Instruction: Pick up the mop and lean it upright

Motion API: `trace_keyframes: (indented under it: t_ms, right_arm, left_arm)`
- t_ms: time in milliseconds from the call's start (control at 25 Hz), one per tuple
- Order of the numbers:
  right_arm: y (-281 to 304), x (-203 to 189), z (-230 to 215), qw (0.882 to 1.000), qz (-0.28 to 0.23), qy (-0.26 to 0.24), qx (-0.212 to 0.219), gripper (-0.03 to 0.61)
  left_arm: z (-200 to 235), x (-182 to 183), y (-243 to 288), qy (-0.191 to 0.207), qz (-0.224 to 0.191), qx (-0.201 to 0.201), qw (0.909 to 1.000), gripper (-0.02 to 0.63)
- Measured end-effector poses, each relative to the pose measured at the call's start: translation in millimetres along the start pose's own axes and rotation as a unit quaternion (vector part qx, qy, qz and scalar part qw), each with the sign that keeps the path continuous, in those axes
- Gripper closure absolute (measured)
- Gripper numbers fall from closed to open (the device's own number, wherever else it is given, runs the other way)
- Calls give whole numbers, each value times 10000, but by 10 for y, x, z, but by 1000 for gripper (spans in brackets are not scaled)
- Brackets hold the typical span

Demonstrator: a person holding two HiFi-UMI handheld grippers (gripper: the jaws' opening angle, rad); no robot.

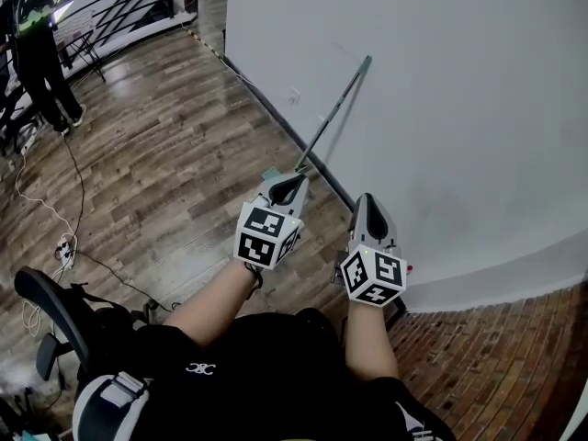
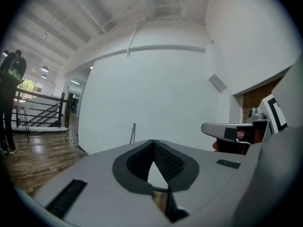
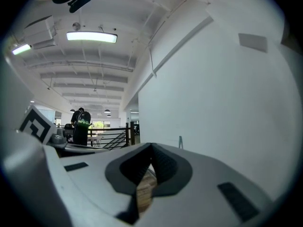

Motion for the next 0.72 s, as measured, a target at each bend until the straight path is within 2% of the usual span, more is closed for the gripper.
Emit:
trace_keyframes:
  t_ms: [360,520,720]
  right_arm:
    - [329,-71,-68,9998,117,67,-141,565]
    - [706,-131,-206,9998,112,145,-49,565]
    - [1357,-12,-548,9998,83,117,136,565]
  left_arm:
    - [246,-66,202,-105,120,-97,9998,615]
    - [442,-148,500,-127,279,18,9995,615]
    - [646,-24,1084,-23,359,228,9991,615]
Point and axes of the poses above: the fingertips, and each gripper's own axes: y forward along the fingers, z to its left, x out of its top, the point moved 1 cm from there along -y, backward along the fingers, and after that the axes turned 8 degrees about y, right-handed, at the moved point
